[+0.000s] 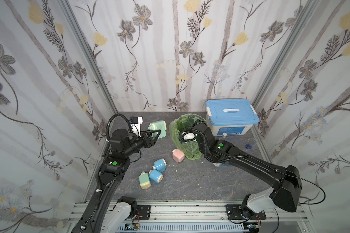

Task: Take out the pencil sharpener tray and clean the shavings
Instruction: Pour the shavings into the trash bin.

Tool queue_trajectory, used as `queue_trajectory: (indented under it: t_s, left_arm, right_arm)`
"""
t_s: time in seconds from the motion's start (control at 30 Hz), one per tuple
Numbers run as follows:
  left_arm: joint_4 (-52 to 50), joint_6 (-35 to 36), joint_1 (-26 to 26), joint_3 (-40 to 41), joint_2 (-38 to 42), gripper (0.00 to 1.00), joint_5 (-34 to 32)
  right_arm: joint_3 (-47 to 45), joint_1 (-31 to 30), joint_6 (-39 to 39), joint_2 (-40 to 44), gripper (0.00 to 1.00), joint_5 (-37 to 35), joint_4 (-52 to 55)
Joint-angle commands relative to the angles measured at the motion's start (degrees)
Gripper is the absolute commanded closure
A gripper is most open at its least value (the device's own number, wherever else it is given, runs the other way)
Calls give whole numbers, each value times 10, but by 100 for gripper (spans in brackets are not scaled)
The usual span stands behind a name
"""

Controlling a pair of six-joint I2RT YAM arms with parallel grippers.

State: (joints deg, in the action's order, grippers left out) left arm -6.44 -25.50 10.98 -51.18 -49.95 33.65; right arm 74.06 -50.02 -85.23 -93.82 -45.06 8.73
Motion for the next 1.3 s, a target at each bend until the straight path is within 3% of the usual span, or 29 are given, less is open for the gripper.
queue_trajectory:
  t_s: [0.0, 0.1, 0.2, 0.3, 0.57, 0.67, 0.73, 0.83, 0.93, 1.1, 1.27]
  left_arm:
    - [34, 2, 2, -1, 3, 52, 6]
    - [41, -1, 3, 3, 2, 52, 5]
    - [41, -1, 4, 3, 2, 52, 9]
    - [43, -1, 4, 3, 7, 52, 10]
    - [55, -4, 5, 6, 10, 52, 23]
    - [60, -7, 6, 9, 13, 52, 22]
    - [60, -6, 5, 10, 12, 52, 24]
    - [64, -8, 6, 9, 12, 52, 25]
    - [62, -7, 6, 7, 13, 52, 30]
    - [80, -15, 6, 12, 16, 52, 41]
    - [87, -16, 6, 12, 16, 52, 51]
  right_arm:
    - [-10, -2, -18, 0, 45, -13, -24]
    - [22, 7, 20, 1, 46, -10, -17]
    - [-9, -9, -21, 4, 44, -5, -37]
    - [17, 11, 24, 0, 46, -13, -31]
    - [-10, -9, 6, 5, 45, 11, -34]
    - [-5, 11, 29, 5, 46, -6, -77]
    - [-9, -1, 42, 9, 43, 24, -13]
    - [3, 5, 85, 7, 44, 18, -10]
    - [35, 14, 164, 20, 44, 71, 40]
    - [94, 34, 333, 54, 44, 247, 147]
    - [68, 52, 417, 85, 46, 320, 143]
